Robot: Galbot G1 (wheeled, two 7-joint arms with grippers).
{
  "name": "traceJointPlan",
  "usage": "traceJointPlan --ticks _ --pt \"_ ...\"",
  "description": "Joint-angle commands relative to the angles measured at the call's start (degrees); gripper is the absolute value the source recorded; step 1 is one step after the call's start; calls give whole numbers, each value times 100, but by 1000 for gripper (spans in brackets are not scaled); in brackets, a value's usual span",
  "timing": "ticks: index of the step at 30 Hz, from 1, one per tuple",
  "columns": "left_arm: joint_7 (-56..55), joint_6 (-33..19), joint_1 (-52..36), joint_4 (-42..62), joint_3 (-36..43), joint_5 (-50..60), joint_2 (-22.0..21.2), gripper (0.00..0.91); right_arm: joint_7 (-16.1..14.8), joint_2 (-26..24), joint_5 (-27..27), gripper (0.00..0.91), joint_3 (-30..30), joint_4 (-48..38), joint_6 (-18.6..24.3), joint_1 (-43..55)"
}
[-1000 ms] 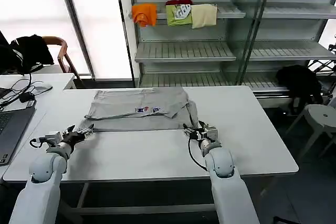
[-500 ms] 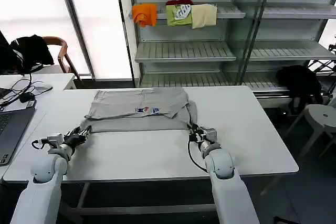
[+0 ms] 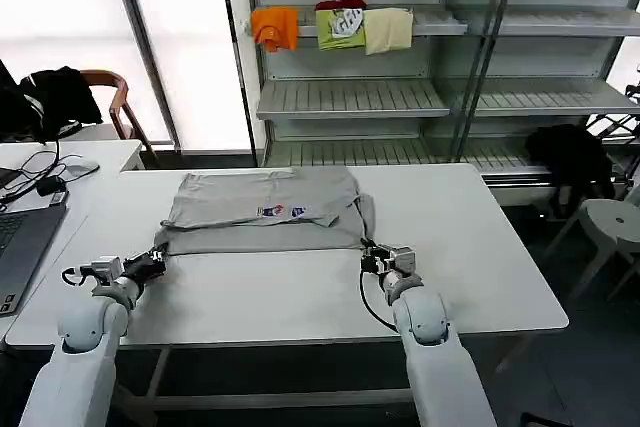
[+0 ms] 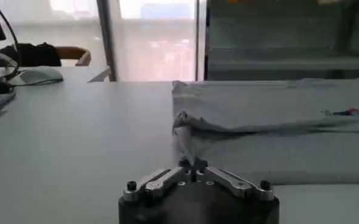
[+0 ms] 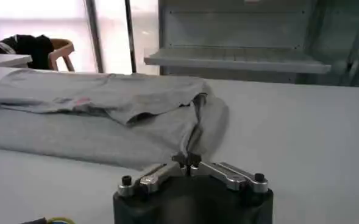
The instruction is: Fold and organize the clothes.
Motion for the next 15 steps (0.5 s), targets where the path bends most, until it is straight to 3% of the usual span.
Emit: traceJointPlan --ticks 1,5,15 --pt "-21 311 1131 -1594 -351 -242 91 0 244 -498 389 0 -62 1290 -126 -744" --pt "-115 335 1762 -2177 -599 -494 132 0 288 -643 304 0 -58 2148 -128 -1553" --pt "-138 302 3186 -3241 -1158 -784 39 0 241 -790 93 0 40 3177 -118 -2849"
